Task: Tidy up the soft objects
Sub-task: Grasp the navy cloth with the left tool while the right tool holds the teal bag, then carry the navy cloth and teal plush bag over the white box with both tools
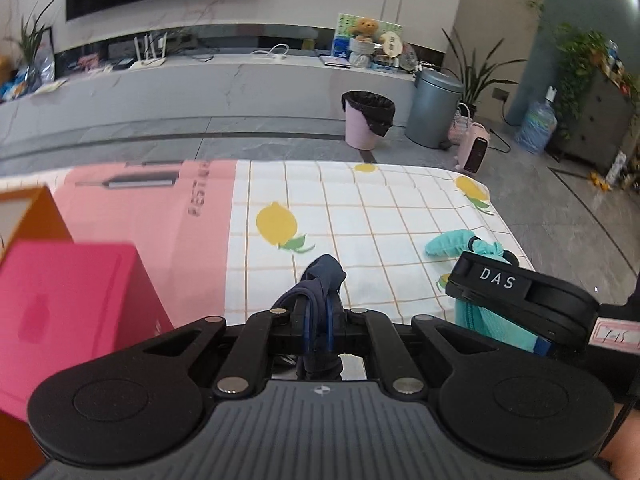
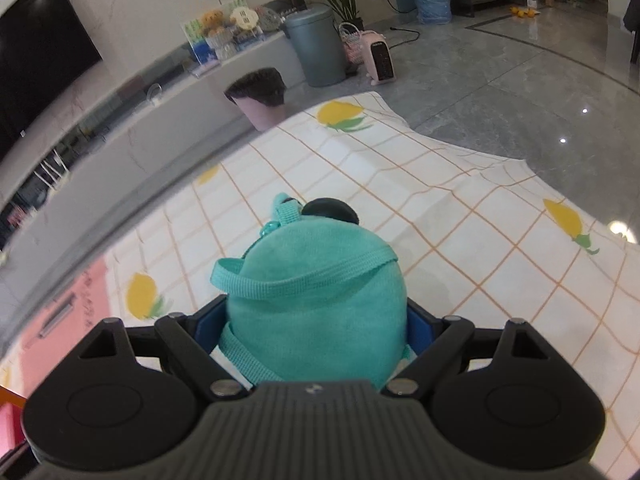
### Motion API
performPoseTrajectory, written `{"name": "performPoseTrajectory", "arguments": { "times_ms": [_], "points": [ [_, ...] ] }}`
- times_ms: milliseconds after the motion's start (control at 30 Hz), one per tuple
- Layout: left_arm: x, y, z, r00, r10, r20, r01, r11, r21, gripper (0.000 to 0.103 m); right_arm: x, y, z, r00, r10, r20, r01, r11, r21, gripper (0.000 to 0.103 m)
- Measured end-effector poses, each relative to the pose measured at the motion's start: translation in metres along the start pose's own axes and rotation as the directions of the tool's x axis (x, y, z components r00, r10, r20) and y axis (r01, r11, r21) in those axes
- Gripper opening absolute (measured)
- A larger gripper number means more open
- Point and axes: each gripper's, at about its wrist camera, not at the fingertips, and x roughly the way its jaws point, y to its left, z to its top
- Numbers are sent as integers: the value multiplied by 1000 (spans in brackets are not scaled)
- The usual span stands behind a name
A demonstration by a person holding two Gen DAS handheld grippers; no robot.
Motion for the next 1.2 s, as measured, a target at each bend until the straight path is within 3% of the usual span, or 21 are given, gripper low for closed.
{"name": "performPoseTrajectory", "arguments": {
  "times_ms": [133,267,367,500,667,833,1000,1067,1200],
  "points": [
    [-10,6,21,1000,-5,-16,5,999,42,8,-3,-2,3,1000,12,6,-12,1000,21,86],
    [-29,25,53,1000,-2,15,1,997,78,8,-11,-1,6,999,23,23,-24,999,30,86],
    [-45,49,78,998,5,63,-10,997,79,8,-18,7,8,996,80,37,-82,996,35,86],
    [-66,104,102,991,82,101,-86,996,33,8,-36,44,8,981,175,88,-174,985,-17,86],
    [-94,195,104,977,177,116,-175,984,-30,8,-69,100,-2,932,330,147,-320,943,-88,86],
    [-110,265,84,975,194,107,-183,978,-103,8,-96,169,-20,867,463,185,-424,880,-213,86],
    [-109,300,65,977,201,69,-190,972,-137,8,-119,239,-57,808,577,117,-518,791,-325,86],
    [-107,309,55,979,198,54,-187,969,-159,8,-128,267,-75,795,601,78,-534,756,-377,86],
    [-106,327,37,972,230,43,-218,958,-183,9,-135,313,-111,797,604,2,-540,714,-446,86]
  ]
}}
